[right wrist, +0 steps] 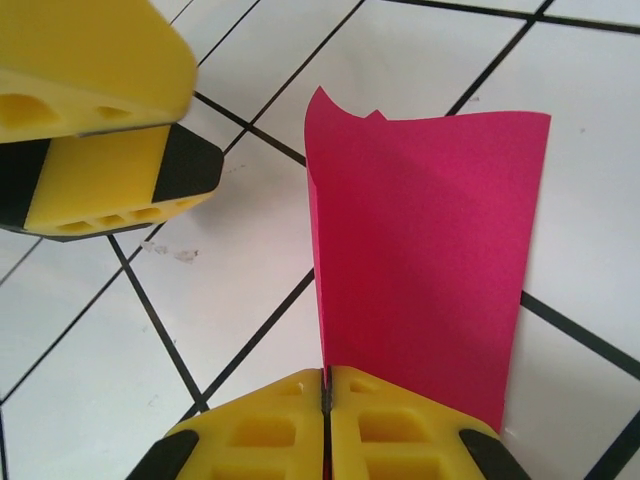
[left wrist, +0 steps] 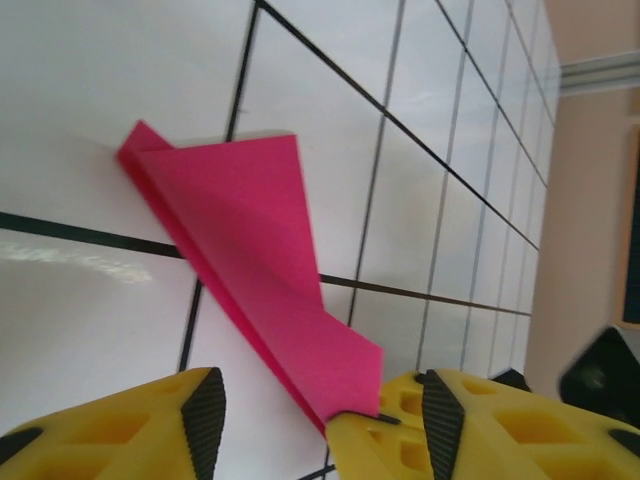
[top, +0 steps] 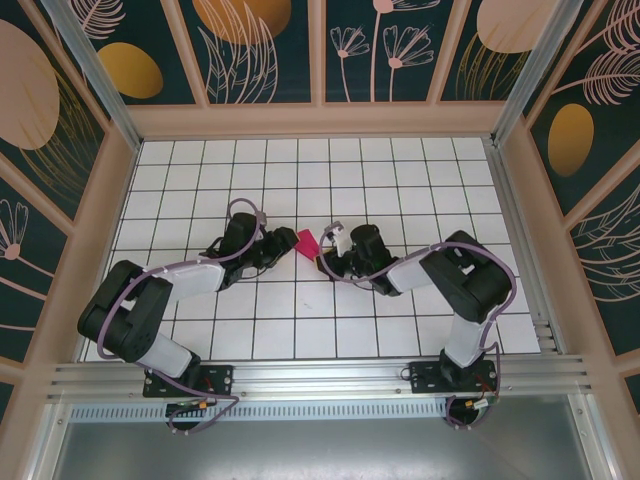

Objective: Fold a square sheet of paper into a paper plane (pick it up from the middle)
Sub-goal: Fold the wing for the fifth time at the center of the table.

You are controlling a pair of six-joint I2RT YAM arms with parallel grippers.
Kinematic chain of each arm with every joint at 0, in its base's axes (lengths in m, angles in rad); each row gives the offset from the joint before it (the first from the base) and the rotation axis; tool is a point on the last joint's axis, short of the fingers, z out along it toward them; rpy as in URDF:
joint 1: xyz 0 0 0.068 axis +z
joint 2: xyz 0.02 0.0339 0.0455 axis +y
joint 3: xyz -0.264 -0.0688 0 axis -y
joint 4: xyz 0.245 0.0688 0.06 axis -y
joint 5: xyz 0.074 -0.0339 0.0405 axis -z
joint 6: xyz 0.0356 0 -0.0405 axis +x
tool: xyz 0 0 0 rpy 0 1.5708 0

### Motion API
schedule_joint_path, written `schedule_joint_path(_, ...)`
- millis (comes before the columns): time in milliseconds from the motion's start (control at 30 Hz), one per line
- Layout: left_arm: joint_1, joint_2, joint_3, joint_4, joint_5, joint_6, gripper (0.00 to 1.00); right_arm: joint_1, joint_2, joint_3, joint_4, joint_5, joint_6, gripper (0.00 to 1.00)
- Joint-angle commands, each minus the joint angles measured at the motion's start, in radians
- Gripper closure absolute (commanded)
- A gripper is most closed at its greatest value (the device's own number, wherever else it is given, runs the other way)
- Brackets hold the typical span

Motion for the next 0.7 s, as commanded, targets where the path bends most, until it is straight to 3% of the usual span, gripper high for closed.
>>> schedule_joint_path(0, 0.005, 0.012, -0.012, 0.12, 0.064, 0.037, 0.48, -0.016, 0.021, 0.005, 0.063, -0.081, 0.105, 0.93)
schedule_joint_path(200, 0.003, 0.04, -0.017, 0.18, 0.105, 0.041, 0.57, -0.042, 0.053, -0.003, 0.102, -0.113, 0.22, 0.93)
schedule_joint_path(667, -0.015, 0.156, 0.04, 0.25, 0.178, 0.048, 0.61, -0.086, 0.077, -0.026, 0.149, -0.142, 0.398, 0.93)
